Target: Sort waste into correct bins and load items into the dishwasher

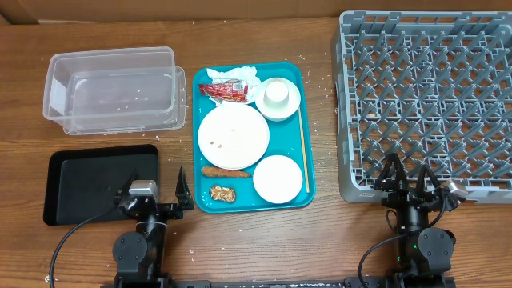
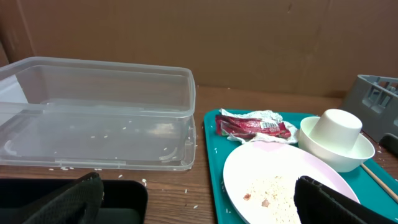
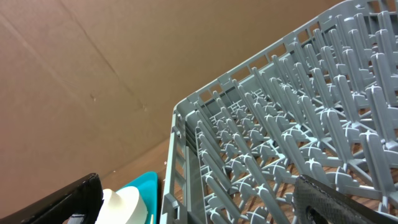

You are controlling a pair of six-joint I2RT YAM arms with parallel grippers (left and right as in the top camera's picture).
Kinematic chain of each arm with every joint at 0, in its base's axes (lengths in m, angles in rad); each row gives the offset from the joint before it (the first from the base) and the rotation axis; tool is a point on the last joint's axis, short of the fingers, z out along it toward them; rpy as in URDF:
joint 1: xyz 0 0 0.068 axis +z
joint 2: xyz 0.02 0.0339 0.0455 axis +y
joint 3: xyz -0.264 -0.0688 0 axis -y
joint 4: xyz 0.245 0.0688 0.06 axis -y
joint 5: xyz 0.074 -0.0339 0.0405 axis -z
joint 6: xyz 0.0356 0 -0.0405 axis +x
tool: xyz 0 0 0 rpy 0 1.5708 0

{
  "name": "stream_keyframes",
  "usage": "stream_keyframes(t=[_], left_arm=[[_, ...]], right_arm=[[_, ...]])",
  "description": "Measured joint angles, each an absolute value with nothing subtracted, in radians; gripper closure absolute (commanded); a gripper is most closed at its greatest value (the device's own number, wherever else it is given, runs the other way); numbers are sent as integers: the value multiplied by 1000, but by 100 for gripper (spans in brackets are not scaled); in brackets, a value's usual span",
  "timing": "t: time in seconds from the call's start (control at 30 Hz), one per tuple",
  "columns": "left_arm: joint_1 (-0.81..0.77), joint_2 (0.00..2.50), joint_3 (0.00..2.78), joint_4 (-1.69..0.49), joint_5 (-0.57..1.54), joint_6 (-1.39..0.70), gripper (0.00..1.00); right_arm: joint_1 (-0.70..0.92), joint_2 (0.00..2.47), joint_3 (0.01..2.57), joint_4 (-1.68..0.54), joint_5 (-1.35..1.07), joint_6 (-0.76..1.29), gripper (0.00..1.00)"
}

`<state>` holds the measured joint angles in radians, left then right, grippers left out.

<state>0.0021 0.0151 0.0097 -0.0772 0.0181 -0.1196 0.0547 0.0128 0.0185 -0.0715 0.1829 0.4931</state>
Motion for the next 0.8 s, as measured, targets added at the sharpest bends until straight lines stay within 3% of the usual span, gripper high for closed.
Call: stream_keyframes(t=[0.53,0.8], left_arm=[[2,15,9,-71,31,-132,0],[2,16,8,130,262,-439,0]], right_arm=[[55,13,19,-71,182,493,0],[55,13,19,-72,182,493,0]])
